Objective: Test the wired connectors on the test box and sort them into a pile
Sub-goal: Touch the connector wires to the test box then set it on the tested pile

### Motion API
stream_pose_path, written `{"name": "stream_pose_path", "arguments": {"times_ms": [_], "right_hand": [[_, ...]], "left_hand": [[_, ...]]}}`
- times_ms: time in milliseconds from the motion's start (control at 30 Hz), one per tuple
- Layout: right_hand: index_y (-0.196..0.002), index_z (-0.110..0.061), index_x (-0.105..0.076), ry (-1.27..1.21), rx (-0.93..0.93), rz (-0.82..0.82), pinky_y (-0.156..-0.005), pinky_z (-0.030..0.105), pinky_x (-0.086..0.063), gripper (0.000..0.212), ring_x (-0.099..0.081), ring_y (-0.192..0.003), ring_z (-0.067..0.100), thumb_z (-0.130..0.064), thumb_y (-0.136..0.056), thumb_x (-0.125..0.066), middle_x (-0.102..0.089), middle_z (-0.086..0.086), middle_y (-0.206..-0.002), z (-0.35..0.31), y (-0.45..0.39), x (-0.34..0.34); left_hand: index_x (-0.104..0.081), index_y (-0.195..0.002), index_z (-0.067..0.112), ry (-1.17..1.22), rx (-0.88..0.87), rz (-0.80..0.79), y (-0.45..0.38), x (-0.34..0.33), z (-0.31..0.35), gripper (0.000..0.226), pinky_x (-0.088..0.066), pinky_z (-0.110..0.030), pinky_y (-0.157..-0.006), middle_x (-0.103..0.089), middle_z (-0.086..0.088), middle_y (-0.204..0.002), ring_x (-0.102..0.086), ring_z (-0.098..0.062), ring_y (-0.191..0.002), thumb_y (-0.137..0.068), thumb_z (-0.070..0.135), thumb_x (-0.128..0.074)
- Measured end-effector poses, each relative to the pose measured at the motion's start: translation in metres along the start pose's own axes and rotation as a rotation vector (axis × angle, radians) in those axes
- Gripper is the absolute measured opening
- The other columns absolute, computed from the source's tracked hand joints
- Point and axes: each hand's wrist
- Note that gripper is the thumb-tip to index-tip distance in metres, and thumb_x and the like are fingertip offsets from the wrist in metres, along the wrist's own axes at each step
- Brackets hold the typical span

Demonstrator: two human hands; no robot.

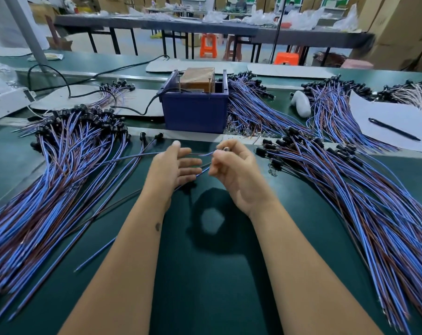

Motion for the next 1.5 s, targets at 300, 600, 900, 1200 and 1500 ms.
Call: {"name": "stream_pose_path", "arguments": {"times_ms": [300,600,900,1200,1500], "right_hand": [[-0.087,-0.019,-0.068,0.237,-0.096,-0.361,-0.068,0.023,-0.046,0.014,-0.052,-0.067,0.012,-0.024,-0.074,-0.071,-0.059,-0.001,-0.074,0.004,0.006,-0.005],[-0.083,-0.013,-0.067,0.316,0.032,0.209,-0.042,0.02,-0.04,0.008,-0.05,-0.045,0.005,-0.016,-0.09,-0.067,-0.06,-0.002,-0.062,0.003,-0.003,0.001],[-0.084,-0.01,-0.067,0.39,0.035,0.279,-0.046,0.022,-0.045,0.007,-0.054,-0.058,0.012,-0.01,-0.091,-0.066,-0.06,0.004,-0.07,0.007,-0.002,-0.001],[-0.085,-0.006,-0.067,0.553,0.095,0.233,-0.063,0.021,-0.047,0.006,-0.054,-0.065,0.01,-0.008,-0.091,-0.066,-0.062,0.005,-0.072,0.009,-0.003,0.001],[-0.087,-0.015,-0.059,0.482,0.102,0.285,-0.053,0.019,-0.041,0.012,-0.047,-0.053,0.007,-0.008,-0.096,-0.056,-0.057,-0.004,-0.06,0.009,-0.003,0.0]], "left_hand": [[-0.061,-0.108,0.011,0.4,-0.114,0.0,-0.001,0.009,-0.002,0.015,-0.056,-0.02,-0.059,-0.075,0.001,-0.077,-0.067,-0.008,-0.06,-0.102,0.01,-0.048],[-0.065,-0.091,0.011,-0.342,-0.174,-0.289,0.023,-0.022,-0.01,0.014,-0.046,-0.018,-0.049,-0.073,-0.002,-0.068,-0.062,-0.01,-0.052,-0.086,0.001,-0.055],[-0.053,-0.069,0.016,-0.412,-0.223,-0.187,0.018,-0.025,-0.019,0.011,-0.044,-0.022,-0.05,-0.071,-0.002,-0.065,-0.059,-0.015,-0.059,-0.08,0.014,-0.053],[-0.057,-0.085,0.015,-0.147,-0.152,-0.116,0.012,-0.025,-0.018,0.019,-0.049,-0.025,-0.047,-0.058,0.001,-0.051,-0.054,-0.014,-0.045,-0.099,0.023,-0.047],[-0.064,-0.095,0.019,-0.184,-0.271,-0.022,0.004,-0.018,-0.02,0.03,-0.039,-0.016,-0.044,-0.05,0.007,-0.06,-0.044,-0.003,-0.044,-0.103,0.007,-0.037]]}}
Point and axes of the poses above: each hand's wrist, its own y-axis away from the middle knuckle, its own x-axis out of the back of the hand, z = x × y
